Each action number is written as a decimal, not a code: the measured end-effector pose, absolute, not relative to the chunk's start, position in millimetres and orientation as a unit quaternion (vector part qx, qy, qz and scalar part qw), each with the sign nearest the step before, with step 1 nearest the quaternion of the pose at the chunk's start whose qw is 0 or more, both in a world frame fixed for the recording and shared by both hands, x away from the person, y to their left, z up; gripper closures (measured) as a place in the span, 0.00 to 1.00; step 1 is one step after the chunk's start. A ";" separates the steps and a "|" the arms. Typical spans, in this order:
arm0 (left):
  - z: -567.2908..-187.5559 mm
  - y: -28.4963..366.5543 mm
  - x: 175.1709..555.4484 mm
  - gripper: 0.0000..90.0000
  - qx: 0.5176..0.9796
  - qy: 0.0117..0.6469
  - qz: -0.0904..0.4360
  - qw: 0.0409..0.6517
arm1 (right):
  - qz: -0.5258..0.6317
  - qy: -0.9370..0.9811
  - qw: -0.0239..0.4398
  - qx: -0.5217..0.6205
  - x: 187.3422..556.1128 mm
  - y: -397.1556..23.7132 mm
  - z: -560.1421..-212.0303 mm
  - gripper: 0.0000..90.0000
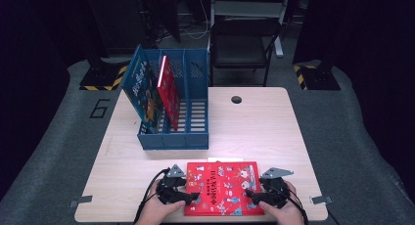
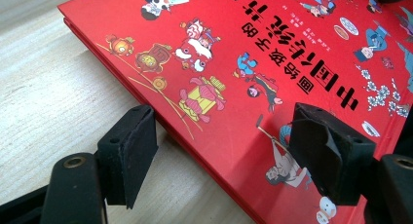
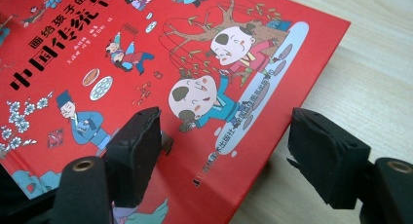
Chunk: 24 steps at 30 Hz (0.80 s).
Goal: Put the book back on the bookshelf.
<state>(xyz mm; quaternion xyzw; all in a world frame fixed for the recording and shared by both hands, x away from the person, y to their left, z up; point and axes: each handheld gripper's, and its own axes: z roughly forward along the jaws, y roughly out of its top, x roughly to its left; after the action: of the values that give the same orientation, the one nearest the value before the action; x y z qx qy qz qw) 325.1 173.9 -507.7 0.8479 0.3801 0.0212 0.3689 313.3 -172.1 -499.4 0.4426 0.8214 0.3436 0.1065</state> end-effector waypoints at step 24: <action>-506.4 174.7 326.1 0.31 0.845 0.390 0.018 0.366 | 0.355 0.808 0.060 0.466 318.0 -177.3 -502.9 0.29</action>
<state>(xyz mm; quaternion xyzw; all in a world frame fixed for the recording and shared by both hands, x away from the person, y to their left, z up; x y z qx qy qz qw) 326.1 174.7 -506.4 0.8446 0.3904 0.0184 0.3659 318.0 -177.3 -502.9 0.4662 0.8082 0.3548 0.0599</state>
